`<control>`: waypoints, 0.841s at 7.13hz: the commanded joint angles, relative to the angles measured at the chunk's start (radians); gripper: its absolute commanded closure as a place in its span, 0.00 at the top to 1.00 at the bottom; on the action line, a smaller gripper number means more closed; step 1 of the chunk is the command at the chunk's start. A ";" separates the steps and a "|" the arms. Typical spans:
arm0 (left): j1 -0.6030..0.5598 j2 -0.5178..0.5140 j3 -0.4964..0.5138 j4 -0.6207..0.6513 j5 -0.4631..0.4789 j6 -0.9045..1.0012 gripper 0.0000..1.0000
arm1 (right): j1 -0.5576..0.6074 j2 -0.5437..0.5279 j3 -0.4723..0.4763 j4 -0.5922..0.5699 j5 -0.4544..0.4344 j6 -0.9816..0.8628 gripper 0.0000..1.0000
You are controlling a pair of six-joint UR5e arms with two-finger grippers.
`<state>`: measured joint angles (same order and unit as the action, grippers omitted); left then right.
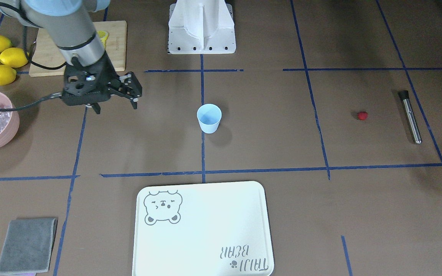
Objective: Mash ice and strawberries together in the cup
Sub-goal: 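Move the right gripper back to the pink bowl of ice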
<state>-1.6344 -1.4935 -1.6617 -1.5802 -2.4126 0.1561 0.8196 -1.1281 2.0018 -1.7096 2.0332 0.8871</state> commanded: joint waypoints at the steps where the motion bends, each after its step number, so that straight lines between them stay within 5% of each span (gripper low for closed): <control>1: -0.001 -0.002 -0.018 0.005 0.001 -0.001 1.00 | 0.152 -0.257 0.092 0.014 0.070 -0.278 0.99; 4: 0.001 -0.001 -0.033 0.009 0.001 -0.001 1.00 | 0.352 -0.519 0.016 0.192 0.194 -0.554 0.99; 6: 0.001 0.001 -0.036 0.003 0.000 -0.041 1.00 | 0.354 -0.591 -0.067 0.331 0.196 -0.548 0.99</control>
<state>-1.6339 -1.4936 -1.6960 -1.5731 -2.4124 0.1375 1.1639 -1.6728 1.9853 -1.4573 2.2210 0.3470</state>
